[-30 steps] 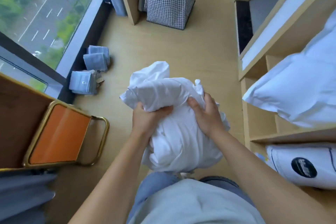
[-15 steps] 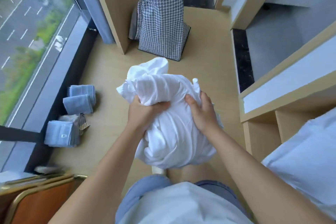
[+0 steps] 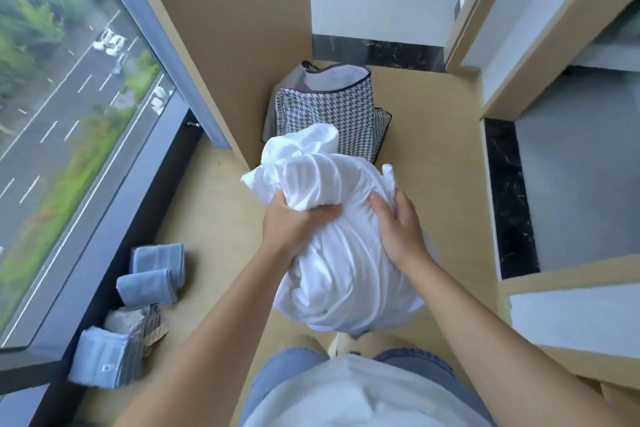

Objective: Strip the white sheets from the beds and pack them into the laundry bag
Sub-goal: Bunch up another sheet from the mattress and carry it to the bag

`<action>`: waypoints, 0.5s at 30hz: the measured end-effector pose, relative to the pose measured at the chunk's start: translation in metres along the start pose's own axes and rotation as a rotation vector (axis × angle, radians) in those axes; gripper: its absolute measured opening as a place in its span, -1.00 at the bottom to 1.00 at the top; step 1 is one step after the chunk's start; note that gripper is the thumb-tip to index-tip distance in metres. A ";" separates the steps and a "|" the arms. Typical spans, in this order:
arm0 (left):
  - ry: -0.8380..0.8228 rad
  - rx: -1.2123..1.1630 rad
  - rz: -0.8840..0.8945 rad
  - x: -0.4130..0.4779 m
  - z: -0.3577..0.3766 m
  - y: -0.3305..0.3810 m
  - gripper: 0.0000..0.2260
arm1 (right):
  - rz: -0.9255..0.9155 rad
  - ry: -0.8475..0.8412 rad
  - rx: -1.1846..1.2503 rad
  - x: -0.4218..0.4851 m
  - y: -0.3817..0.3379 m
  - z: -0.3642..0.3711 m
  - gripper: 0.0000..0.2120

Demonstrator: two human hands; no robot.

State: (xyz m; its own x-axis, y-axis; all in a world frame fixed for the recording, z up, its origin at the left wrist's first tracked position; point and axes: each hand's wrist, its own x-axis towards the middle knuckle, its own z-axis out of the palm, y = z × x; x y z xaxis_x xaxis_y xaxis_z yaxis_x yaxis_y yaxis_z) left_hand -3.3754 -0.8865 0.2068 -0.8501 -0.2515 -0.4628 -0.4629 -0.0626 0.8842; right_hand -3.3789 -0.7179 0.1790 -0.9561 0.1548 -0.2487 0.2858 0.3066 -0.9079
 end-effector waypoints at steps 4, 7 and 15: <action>0.029 0.018 0.016 0.076 0.028 0.049 -0.40 | -0.043 -0.047 0.002 0.096 -0.040 -0.001 -0.42; 0.022 -0.018 0.007 0.127 0.040 0.081 -0.41 | -0.052 -0.067 -0.001 0.155 -0.063 0.004 -0.53; 0.069 0.038 0.013 0.289 0.043 0.160 -0.35 | -0.068 -0.112 0.028 0.319 -0.124 0.057 -0.65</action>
State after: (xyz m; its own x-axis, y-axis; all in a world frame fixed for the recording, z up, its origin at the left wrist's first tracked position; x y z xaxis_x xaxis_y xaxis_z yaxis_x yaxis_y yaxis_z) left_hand -3.7060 -0.9273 0.2121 -0.8371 -0.3179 -0.4451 -0.4625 -0.0230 0.8863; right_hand -3.7227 -0.7600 0.1935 -0.9749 0.0286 -0.2208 0.2196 0.2862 -0.9327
